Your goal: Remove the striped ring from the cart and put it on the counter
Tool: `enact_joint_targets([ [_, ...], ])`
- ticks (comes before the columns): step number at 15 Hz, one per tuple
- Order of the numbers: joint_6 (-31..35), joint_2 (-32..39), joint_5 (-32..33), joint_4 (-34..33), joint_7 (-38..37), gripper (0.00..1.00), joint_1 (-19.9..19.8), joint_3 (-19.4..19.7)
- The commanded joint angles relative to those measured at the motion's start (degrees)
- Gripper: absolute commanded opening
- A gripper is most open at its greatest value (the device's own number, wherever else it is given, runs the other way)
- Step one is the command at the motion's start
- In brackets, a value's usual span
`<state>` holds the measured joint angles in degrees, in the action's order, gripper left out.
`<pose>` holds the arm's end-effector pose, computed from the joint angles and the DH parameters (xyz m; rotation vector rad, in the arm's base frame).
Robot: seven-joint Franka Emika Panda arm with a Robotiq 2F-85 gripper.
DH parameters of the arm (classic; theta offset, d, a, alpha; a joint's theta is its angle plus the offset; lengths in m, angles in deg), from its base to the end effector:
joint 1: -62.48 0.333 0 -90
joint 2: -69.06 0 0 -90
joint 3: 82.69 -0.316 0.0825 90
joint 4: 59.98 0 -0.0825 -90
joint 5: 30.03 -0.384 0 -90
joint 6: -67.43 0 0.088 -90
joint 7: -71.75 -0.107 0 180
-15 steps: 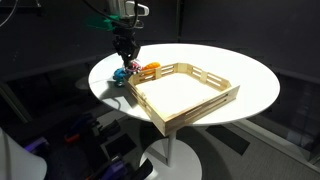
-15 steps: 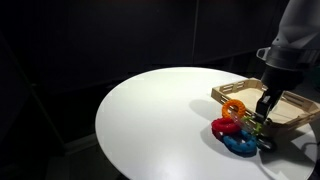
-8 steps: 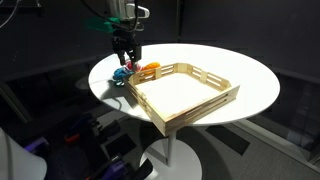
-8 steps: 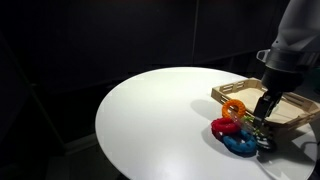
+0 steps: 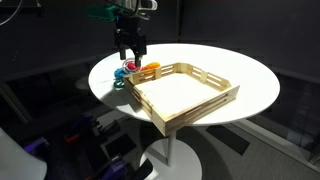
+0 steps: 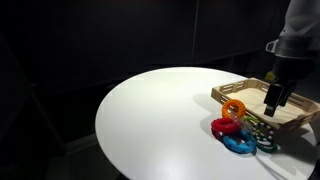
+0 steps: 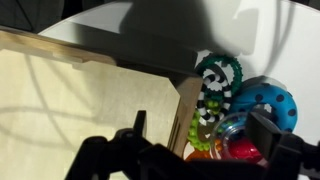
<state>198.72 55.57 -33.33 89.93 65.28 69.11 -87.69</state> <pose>0.4007 0.0826 0.3234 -3.1305 -0.0732 0.1444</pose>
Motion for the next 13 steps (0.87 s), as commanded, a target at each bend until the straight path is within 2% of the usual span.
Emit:
enact_joint_targets([
  [1,-8.3,-3.88,1.3,-2.12,1.74,1.0,-2.1,1.24],
  [7,-16.89,-7.19,3.93,-5.34,2.86,1.0,-4.49,2.46],
  [13,-16.19,-6.72,3.3,-5.0,2.41,1.0,-4.51,2.39],
])
